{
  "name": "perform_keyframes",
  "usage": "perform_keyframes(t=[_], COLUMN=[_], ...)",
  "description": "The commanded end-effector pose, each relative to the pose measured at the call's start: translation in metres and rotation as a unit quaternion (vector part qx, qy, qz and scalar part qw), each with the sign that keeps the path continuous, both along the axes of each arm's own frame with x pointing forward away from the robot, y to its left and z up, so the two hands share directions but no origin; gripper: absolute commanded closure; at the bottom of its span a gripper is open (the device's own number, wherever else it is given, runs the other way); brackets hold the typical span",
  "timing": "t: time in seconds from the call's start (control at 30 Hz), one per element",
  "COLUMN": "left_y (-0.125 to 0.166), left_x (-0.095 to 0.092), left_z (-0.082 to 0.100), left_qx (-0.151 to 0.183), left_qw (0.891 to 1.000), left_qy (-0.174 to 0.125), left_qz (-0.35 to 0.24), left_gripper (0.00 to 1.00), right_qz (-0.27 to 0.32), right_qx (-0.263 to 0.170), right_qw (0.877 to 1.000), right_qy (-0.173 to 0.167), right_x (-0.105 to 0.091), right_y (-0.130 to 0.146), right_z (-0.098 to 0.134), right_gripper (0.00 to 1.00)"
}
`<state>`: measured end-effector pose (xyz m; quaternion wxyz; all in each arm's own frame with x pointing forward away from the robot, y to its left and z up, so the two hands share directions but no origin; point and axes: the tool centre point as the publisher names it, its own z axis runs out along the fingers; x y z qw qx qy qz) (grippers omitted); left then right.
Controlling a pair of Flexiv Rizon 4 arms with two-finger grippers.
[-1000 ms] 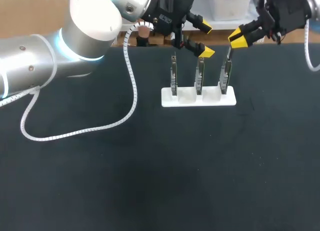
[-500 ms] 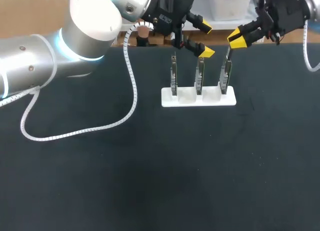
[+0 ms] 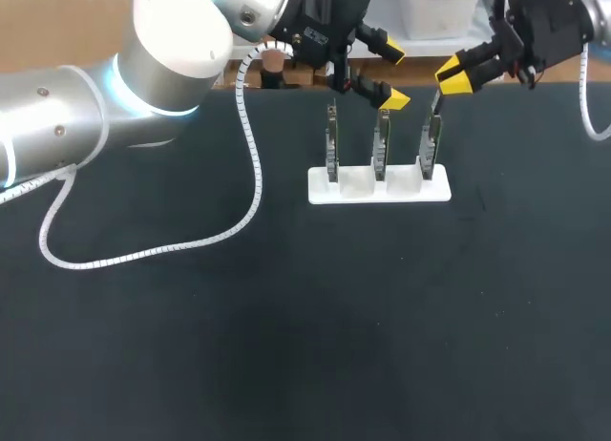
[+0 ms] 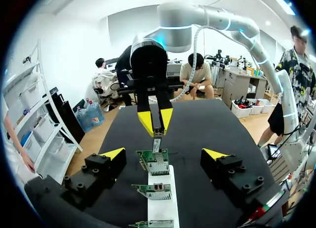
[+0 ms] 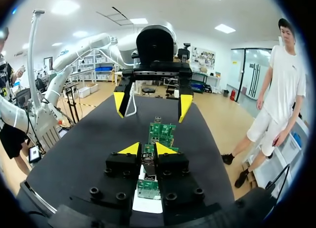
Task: Pick up the optical module with the left hand, and insert it into the network port with the right hand.
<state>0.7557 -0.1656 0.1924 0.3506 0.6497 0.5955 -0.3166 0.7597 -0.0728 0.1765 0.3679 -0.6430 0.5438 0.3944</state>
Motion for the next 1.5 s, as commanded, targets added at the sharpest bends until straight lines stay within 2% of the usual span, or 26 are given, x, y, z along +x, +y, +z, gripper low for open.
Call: perform_keyframes(t=[0.03, 0.43, 0.83, 1.5], left_y=[-0.001, -0.001, -0.001, -0.001], left_x=[0.003, 0.003, 0.003, 0.003], left_z=[0.001, 0.001, 0.001, 0.001], left_qx=[0.004, 0.004, 0.004, 0.004], left_qw=[1.0, 1.0, 1.0, 1.0], left_qy=[0.002, 0.002, 0.002, 0.002], left_qz=[-0.001, -0.001, -0.001, -0.001], left_gripper=[0.0, 0.0, 0.0, 0.0], right_qz=[-0.002, 0.0, 0.001, 0.005], right_qx=[-0.003, -0.013, -0.013, -0.009], right_qw=[1.0, 1.0, 1.0, 1.0], right_qy=[-0.002, -0.002, 0.007, 0.023], right_x=[-0.002, -0.005, -0.004, -0.007], right_y=[0.001, 0.001, 0.0, 0.002], right_z=[-0.005, 0.0, -0.011, -0.016], right_gripper=[1.0, 1.0, 1.0, 1.0])
